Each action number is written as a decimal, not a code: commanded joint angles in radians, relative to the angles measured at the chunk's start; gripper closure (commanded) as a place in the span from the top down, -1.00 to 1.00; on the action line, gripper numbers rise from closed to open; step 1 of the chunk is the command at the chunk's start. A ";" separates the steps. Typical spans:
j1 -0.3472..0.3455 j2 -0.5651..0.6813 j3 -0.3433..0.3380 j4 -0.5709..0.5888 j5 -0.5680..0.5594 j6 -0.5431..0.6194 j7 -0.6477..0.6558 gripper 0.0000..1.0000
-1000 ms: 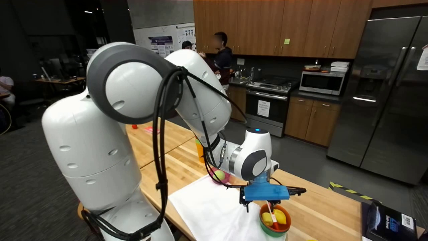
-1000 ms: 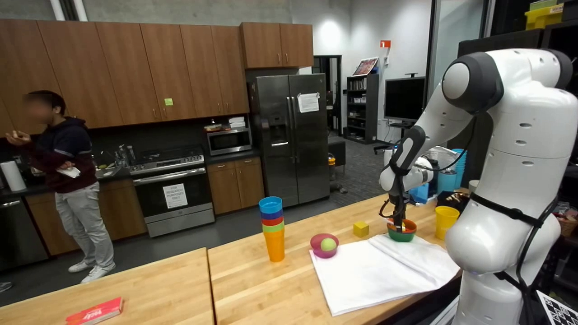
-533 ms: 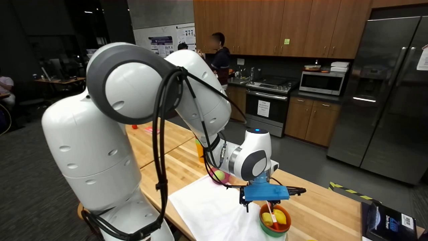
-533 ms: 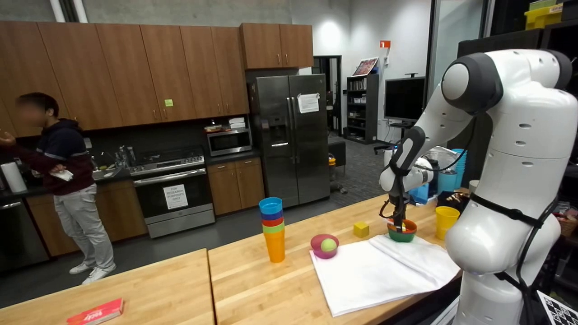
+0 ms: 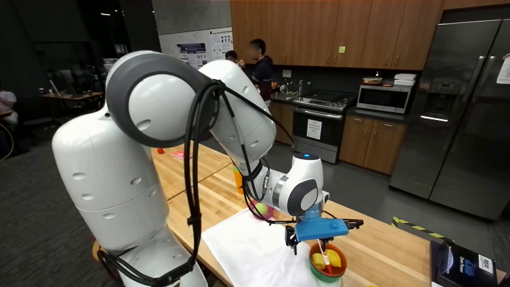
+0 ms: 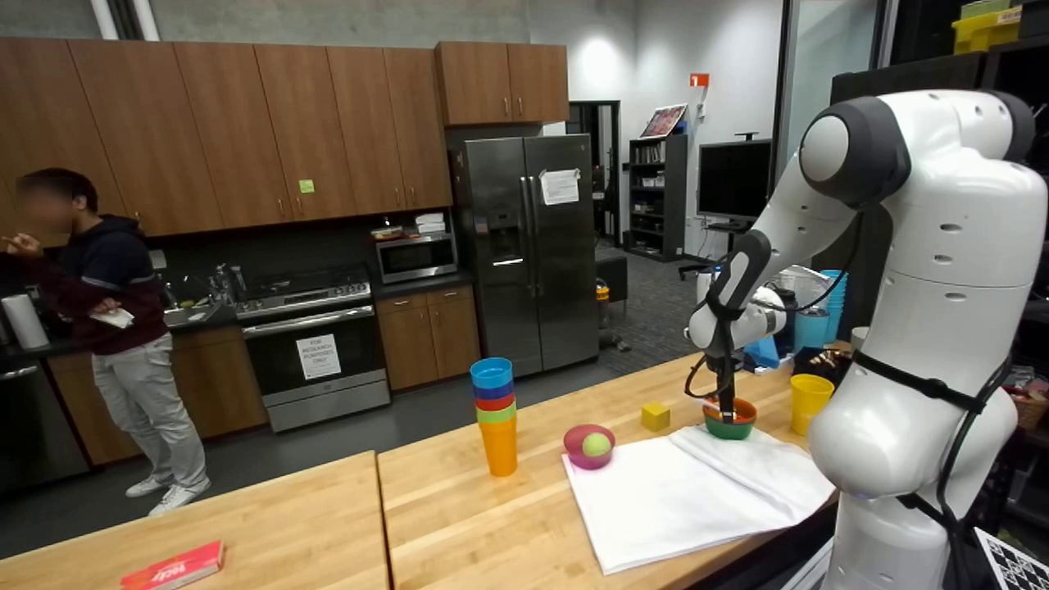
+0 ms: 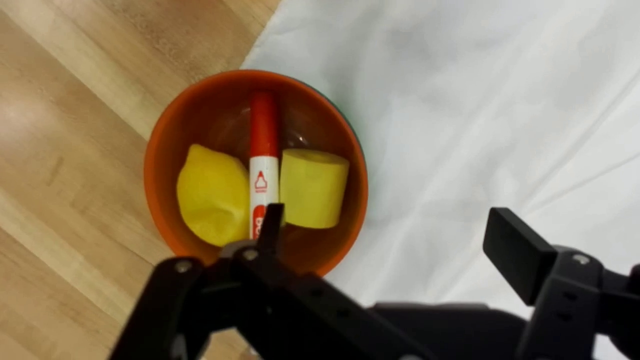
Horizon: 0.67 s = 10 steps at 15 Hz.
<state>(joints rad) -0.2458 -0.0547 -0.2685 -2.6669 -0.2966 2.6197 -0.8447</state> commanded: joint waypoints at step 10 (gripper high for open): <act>-0.029 0.043 -0.018 -0.008 -0.167 0.273 -0.029 1.00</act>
<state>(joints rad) -0.2645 -0.0269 -0.2794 -2.6673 -0.4616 2.8182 -0.8526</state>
